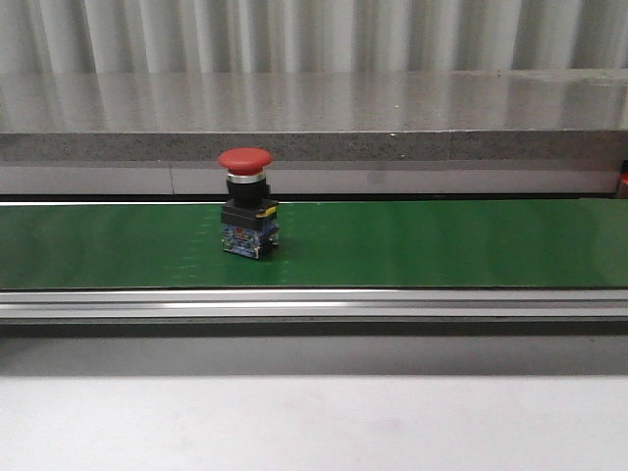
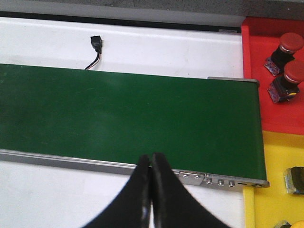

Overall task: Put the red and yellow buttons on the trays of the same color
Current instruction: 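Set the yellow button on the belt and release it with the left gripper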

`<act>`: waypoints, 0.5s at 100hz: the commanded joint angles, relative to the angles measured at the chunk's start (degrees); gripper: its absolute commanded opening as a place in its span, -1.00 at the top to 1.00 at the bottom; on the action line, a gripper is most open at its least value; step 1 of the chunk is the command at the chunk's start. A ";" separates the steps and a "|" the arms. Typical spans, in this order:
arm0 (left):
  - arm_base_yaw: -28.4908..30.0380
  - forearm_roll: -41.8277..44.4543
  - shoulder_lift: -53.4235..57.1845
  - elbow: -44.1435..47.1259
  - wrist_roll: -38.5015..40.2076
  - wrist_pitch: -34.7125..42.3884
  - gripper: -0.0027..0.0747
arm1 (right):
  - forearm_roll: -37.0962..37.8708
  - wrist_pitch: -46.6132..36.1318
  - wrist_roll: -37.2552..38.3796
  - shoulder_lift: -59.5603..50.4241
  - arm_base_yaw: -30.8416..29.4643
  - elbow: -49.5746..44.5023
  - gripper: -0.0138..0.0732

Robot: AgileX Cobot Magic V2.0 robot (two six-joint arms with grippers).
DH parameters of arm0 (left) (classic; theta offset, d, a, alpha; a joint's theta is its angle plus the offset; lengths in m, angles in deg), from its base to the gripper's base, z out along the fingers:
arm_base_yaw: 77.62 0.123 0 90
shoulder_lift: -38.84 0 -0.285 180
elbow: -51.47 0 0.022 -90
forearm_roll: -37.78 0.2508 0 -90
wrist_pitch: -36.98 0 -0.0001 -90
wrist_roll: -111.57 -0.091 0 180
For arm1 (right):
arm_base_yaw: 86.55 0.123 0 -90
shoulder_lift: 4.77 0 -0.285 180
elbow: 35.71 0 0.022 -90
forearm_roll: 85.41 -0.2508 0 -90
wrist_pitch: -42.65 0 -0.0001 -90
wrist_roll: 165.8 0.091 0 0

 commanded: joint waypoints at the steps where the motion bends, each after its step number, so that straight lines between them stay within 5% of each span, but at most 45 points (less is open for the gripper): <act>1: -0.37 -3.78 1.97 -2.91 -2.96 1.18 -0.41 | -0.50 -3.01 -0.47 -0.29 0.07 1.37 0.84; 50: -5.69 -8.49 6.13 -4.85 -8.20 0.50 -0.40 | -0.50 -3.01 -0.47 -0.29 0.07 1.37 0.84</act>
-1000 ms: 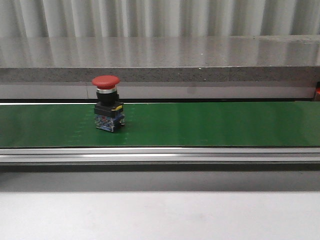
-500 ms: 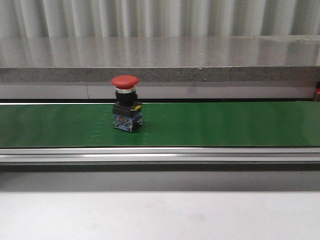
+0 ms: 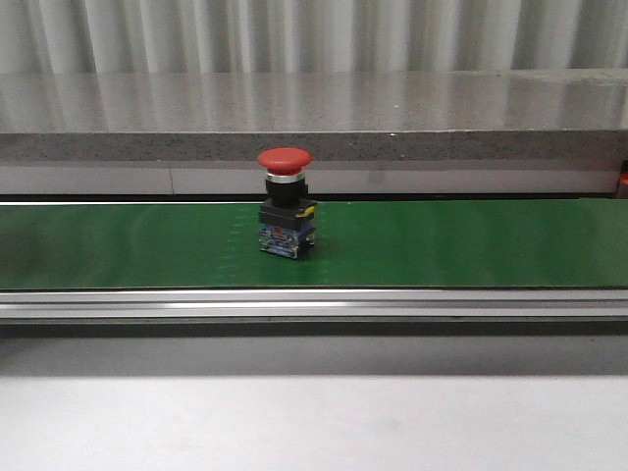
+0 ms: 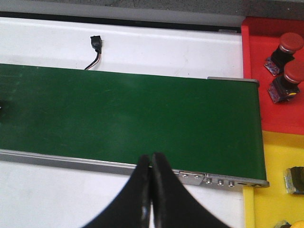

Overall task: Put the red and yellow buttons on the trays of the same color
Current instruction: 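Set the yellow button on the belt and release it with the left gripper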

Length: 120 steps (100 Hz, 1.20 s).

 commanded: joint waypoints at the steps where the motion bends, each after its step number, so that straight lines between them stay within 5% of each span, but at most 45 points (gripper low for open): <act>1: -0.67 -1.23 4.38 -1.94 -0.74 3.47 -0.40 | -0.50 -3.01 -0.47 -0.29 0.07 1.37 0.84; 42: -0.67 -1.34 19.95 0.24 -2.81 6.91 -0.40 | -0.50 -3.01 -0.47 -0.29 0.07 1.37 0.84; 83: -0.67 -4.31 41.86 17.85 -2.81 13.89 -0.38 | -0.50 -3.01 -0.47 -0.29 0.07 1.37 0.84; 100: -0.67 -4.31 49.68 24.48 -2.81 13.89 -0.13 | -0.50 -3.36 -0.47 -0.29 0.07 1.37 0.84; 120: -0.67 -4.31 55.02 28.81 -2.81 13.89 0.44 | -0.50 -3.36 -0.47 -0.29 0.07 1.37 0.84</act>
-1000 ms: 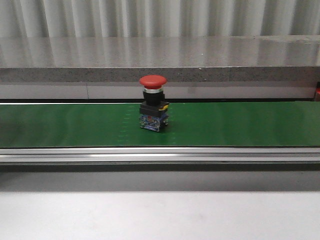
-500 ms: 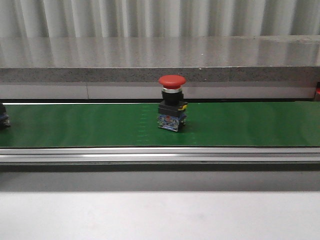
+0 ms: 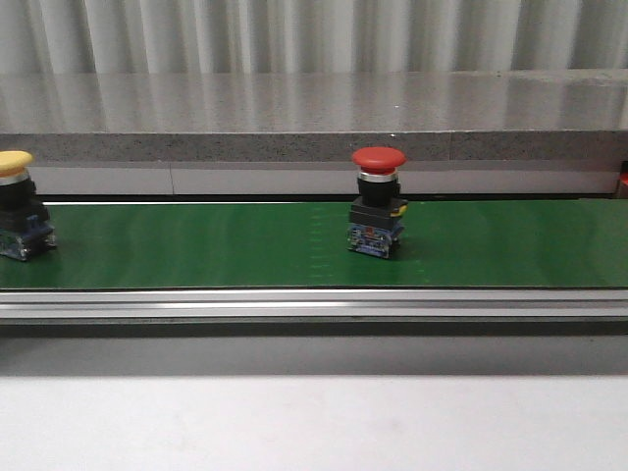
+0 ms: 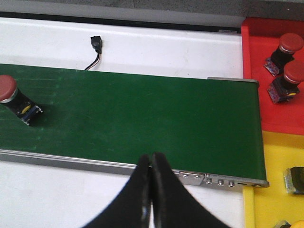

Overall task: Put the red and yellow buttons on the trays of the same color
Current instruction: 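Set the yellow button on the belt and release it with the left gripper, then lower the right gripper onto the red button at the belt end and grasp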

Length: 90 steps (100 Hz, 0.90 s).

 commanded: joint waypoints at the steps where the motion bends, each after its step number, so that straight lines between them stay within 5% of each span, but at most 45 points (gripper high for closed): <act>1: -0.46 -1.45 1.26 -0.40 -0.20 4.34 0.46 | -0.50 -3.36 -0.47 -0.29 0.07 1.37 0.84; 19: -0.46 -1.45 1.50 -0.03 -0.20 4.23 0.99 | -0.55 -4.05 -0.47 -0.29 0.07 1.37 0.84; 48: -0.46 -1.45 1.50 -0.03 -0.20 4.23 0.98 | -0.55 -1.94 -0.47 -0.29 0.07 1.37 0.72; 57: -0.46 -1.45 1.50 -0.03 -0.20 4.23 0.98 | -0.55 -1.03 -0.47 -0.29 0.07 1.37 0.41; 79: -0.46 -1.45 1.50 -0.03 -0.20 4.23 0.98 | -2.66 0.81 -0.47 -0.29 0.07 1.37 -0.76; 90: -0.46 -1.45 1.50 -0.03 -0.20 4.23 0.98 | -5.48 0.59 -1.63 0.23 0.07 1.37 -0.82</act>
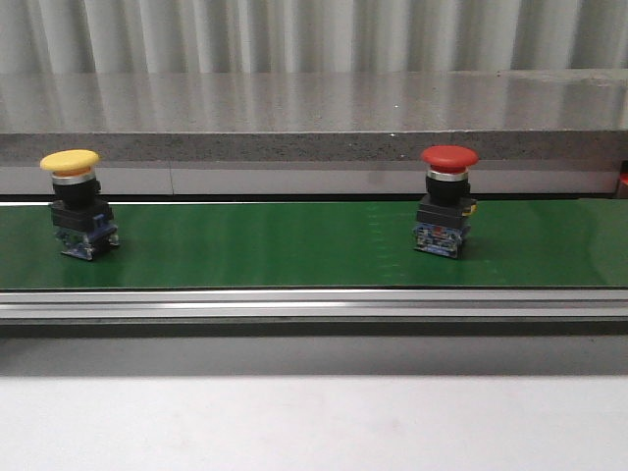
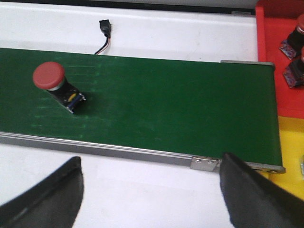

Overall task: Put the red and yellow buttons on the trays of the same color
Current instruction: 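Lower the right gripper onto the red button at the belt end and grasp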

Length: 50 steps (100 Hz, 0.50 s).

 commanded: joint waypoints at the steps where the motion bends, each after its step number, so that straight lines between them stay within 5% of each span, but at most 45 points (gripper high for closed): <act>1: -0.46 -1.45 -0.09 -1.54 -0.20 4.23 0.98 | -3.43 -2.80 -1.80 0.33 0.07 1.37 -0.81; 50: -0.46 -1.45 -0.09 -1.54 -0.20 4.23 0.98 | -15.03 -7.33 -16.65 15.03 3.64 1.37 -0.81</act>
